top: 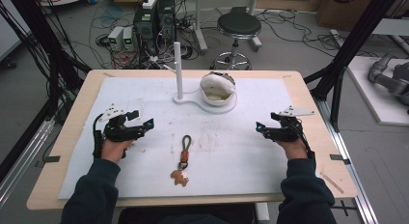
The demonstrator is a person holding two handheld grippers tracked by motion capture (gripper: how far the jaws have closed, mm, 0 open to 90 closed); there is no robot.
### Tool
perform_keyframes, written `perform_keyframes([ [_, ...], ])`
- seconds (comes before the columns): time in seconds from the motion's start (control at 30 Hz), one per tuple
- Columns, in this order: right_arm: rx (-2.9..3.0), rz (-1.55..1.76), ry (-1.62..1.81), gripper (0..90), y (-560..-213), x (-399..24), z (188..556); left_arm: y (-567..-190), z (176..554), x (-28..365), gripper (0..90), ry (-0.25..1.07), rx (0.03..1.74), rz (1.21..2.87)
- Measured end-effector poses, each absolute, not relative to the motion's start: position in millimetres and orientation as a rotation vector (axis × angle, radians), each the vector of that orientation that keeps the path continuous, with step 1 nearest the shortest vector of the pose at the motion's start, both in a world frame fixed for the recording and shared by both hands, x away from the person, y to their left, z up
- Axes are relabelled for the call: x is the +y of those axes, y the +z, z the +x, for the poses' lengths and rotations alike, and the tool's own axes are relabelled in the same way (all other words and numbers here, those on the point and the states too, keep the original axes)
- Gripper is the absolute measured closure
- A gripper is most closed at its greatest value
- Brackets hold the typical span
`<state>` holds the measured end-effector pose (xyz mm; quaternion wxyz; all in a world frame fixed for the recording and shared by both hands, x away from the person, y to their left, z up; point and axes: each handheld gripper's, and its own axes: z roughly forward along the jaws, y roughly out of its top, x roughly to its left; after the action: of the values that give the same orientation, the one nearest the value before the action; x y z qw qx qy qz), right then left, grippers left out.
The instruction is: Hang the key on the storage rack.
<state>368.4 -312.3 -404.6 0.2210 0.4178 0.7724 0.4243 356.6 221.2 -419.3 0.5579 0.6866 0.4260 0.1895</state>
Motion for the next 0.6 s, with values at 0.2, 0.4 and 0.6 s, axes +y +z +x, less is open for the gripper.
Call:
perform_keyframes([
  [0.2, 2.129, 1.158, 1.174, 23.3, -408, -309, 370, -419, 356, 222, 18.8, 0.429, 1.02, 1.608],
  [0.4, 2.133, 1.153, 1.176, 23.3, -412, -306, 367, -419, 354, 214, 18.8, 0.408, 1.009, 1.616],
  [0.6, 2.135, 1.127, 1.167, 23.3, -413, -306, 363, -419, 347, 191, 18.8, 0.364, 0.992, 1.669],
])
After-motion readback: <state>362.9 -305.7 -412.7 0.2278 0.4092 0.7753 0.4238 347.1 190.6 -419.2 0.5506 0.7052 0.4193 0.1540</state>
